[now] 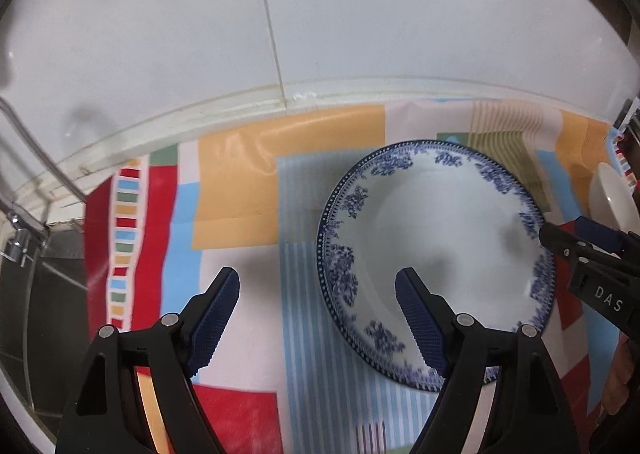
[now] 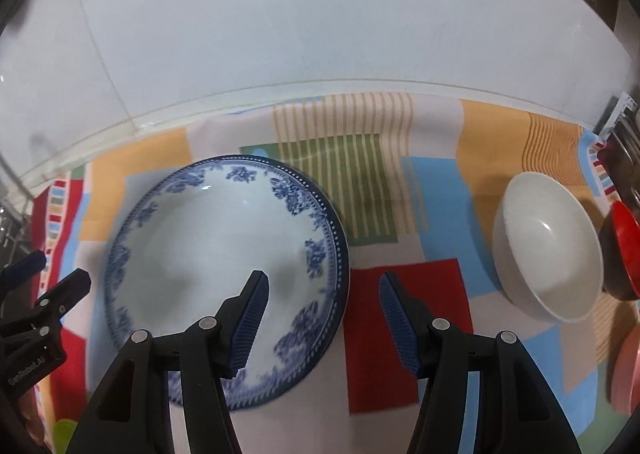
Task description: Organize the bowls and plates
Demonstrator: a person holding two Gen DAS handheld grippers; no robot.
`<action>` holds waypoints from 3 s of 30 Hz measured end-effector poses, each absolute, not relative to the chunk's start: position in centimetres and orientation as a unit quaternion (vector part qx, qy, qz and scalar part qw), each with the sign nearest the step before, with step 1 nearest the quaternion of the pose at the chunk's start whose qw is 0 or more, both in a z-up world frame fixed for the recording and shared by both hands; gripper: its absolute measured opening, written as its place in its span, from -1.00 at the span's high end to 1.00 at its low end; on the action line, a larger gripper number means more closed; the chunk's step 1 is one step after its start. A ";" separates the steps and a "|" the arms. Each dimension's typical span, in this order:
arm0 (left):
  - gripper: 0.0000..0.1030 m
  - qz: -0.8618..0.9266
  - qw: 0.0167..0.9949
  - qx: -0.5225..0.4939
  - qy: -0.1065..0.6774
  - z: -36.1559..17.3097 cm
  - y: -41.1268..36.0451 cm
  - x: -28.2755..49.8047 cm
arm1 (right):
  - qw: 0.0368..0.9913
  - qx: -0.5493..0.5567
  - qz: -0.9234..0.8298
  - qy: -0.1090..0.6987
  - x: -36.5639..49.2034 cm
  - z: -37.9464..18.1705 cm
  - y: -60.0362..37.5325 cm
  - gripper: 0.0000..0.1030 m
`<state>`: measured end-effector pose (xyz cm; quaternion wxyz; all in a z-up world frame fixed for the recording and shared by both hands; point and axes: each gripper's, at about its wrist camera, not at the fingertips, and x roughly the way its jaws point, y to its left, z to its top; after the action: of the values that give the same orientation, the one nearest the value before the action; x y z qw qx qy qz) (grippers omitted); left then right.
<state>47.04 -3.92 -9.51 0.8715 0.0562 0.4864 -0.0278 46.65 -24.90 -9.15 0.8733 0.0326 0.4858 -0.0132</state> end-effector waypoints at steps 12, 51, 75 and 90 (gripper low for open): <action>-0.35 -0.037 0.856 0.062 0.511 -12.0 -5.1 49.8 | 0.856 0.047 -0.009 0.514 49.6 -11.8 -25.9 -0.14; 0.32 -0.042 0.863 0.020 0.503 -9.3 -3.6 46.0 | 0.868 0.025 0.011 0.496 46.9 -9.3 -23.5 0.28; 0.32 0.005 0.870 -0.037 0.491 -6.9 3.8 30.2 | 0.877 -0.021 0.049 0.478 33.7 -5.2 -18.0 0.28; 0.33 0.025 0.866 -0.056 0.497 -7.2 7.3 23.3 | 0.870 -0.036 0.070 0.486 27.8 -5.2 -14.1 0.27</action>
<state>23.28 7.32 -7.16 0.8655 -0.0557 0.4971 0.0254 27.79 -14.10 -5.23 0.8704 -0.0359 0.4861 0.0695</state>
